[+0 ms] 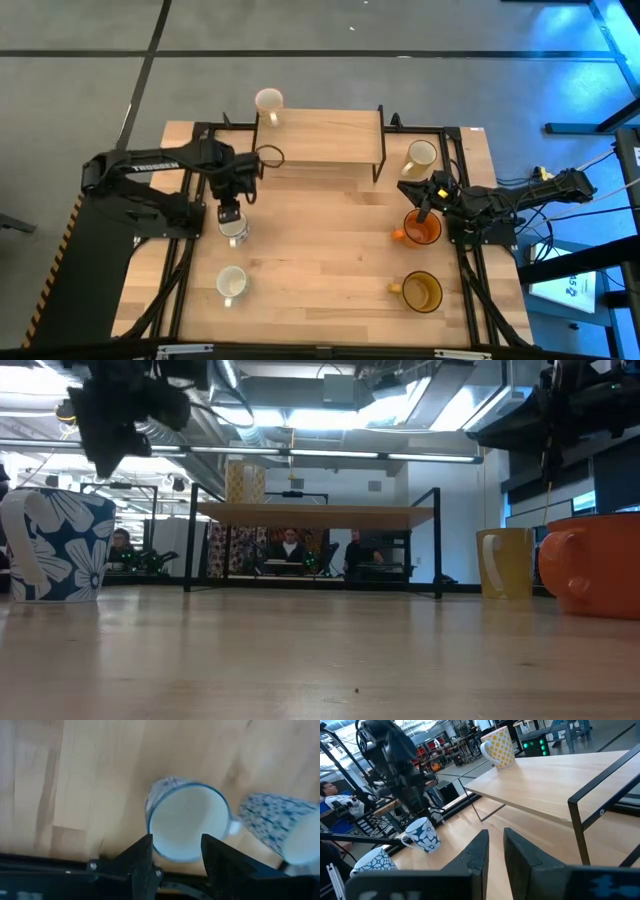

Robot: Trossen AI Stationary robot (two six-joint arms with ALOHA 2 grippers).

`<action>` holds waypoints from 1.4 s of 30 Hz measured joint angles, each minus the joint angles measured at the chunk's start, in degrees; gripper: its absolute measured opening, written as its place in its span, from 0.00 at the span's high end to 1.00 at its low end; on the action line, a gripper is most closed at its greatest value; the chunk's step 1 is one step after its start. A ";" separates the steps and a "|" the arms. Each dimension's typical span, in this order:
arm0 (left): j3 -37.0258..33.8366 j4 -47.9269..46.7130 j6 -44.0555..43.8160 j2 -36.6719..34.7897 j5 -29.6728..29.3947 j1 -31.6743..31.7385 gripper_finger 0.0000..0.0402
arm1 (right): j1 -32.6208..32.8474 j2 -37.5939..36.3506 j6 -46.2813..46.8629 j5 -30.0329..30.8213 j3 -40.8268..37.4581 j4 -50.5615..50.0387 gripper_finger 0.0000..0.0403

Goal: Place coffee mugs
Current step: Put the blue patterned mug on the shelf

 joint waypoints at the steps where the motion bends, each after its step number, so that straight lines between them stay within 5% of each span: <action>1: -0.87 0.38 -0.38 0.02 -0.67 -0.68 0.59 | 0.00 0.00 0.00 0.02 0.00 -0.02 0.88; 19: -13.28 12.94 -2.03 -0.05 -6.76 -4.16 0.62 | 0.00 0.00 0.00 0.13 0.00 0.02 0.88; 31: -15.36 18.01 2.39 -0.04 -6.35 -4.09 0.96 | 0.00 0.00 0.01 0.27 0.00 0.24 0.88; 36: -12.01 16.87 -0.95 -0.02 -6.47 -4.11 0.96 | 0.00 0.60 -0.09 -0.01 0.73 1.08 0.88; 42: 0.08 15.65 -9.92 -0.05 -6.29 -3.90 0.96 | -0.01 8.32 -5.14 -2.45 8.30 0.27 0.88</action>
